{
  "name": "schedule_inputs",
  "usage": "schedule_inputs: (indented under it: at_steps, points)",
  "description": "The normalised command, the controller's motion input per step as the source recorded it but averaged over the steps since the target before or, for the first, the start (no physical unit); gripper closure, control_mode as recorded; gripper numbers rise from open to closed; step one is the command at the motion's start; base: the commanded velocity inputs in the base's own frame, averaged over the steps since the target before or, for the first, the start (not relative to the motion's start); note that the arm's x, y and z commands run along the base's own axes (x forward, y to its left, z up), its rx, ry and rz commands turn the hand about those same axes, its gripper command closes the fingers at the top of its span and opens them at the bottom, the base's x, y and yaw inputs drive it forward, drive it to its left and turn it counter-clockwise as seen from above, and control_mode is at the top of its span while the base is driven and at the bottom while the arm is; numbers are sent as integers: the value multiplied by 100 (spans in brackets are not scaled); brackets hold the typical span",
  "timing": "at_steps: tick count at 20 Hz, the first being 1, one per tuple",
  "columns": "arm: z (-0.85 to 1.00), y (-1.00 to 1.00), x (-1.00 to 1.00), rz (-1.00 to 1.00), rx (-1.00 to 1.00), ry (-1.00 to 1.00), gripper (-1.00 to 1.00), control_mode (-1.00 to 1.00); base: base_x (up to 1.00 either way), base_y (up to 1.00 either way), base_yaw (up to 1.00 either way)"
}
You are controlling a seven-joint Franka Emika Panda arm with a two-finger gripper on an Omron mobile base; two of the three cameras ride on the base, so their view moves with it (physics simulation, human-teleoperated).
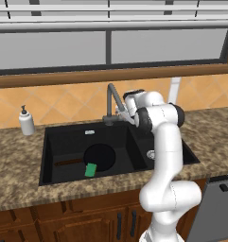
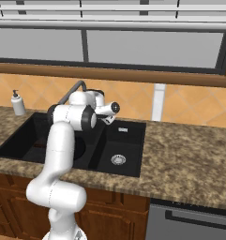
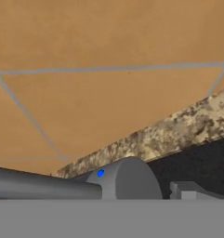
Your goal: Pick the pan and sponge and place them into the sink. Then turn on the water.
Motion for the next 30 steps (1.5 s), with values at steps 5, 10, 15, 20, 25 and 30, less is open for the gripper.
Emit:
schedule_inputs:
  at_steps: [5,10,15,20,25,30]
  points:
    - [-11,0,22,0,0,0,100,-100,0,0,0]
    - [-2,0,2,0,0,0,100,-100,0,0,0]
    - [-13,0,8,0,5,0,100,-100,0,0,0]
    - [-12,-3,12,-2,20,-1,100,-100,0,0,0]
    - [-13,-5,5,-1,30,0,100,-100,0,0,0]
    - [-13,-13,0,0,34,1,100,-100,0,0,0]
